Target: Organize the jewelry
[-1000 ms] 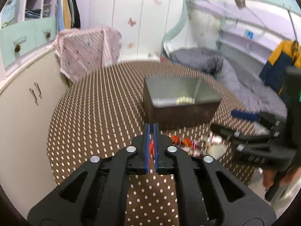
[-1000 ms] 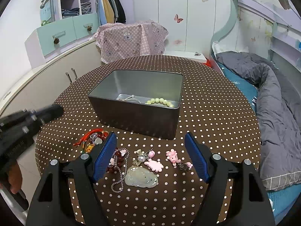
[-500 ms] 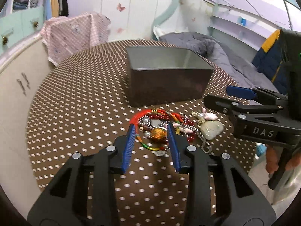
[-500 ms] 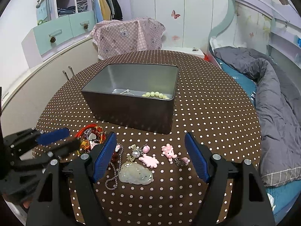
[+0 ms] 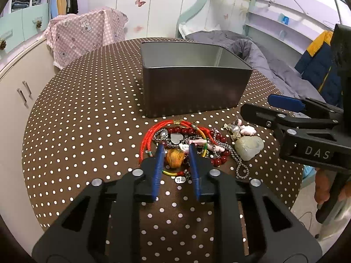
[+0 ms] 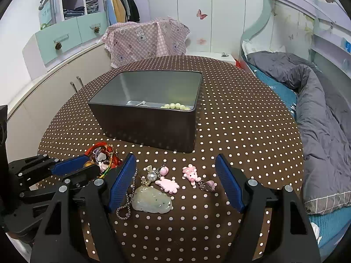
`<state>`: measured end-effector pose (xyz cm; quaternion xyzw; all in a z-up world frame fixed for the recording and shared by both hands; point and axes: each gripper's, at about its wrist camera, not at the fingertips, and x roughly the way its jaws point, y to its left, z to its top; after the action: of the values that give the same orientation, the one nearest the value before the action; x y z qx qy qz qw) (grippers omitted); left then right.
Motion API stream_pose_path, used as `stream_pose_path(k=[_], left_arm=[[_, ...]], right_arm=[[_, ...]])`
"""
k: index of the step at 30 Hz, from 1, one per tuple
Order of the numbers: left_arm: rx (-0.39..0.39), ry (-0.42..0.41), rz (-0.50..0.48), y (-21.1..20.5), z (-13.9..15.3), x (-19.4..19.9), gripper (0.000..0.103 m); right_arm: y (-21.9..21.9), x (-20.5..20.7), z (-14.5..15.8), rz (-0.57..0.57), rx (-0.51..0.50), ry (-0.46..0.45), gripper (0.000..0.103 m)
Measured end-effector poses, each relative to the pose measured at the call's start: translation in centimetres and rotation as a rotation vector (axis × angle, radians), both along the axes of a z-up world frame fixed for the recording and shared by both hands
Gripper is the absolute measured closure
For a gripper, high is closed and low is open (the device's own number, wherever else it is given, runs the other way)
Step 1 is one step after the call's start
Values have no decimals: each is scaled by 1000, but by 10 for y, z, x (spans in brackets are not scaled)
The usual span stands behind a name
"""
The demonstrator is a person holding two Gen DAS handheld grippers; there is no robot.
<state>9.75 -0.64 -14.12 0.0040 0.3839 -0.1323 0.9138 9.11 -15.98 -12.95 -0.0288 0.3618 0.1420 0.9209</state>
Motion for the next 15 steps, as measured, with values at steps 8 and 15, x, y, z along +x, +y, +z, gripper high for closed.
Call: stream_pose_path(k=[8,15], left_arm=[[-2,-12,30,7,3,-3,85],[-31,-58,84,25,17,-10,85]], right_arm=[[-1,-1,1,-5,1,-1,32],[3,-3,3,21,3,-10,32]])
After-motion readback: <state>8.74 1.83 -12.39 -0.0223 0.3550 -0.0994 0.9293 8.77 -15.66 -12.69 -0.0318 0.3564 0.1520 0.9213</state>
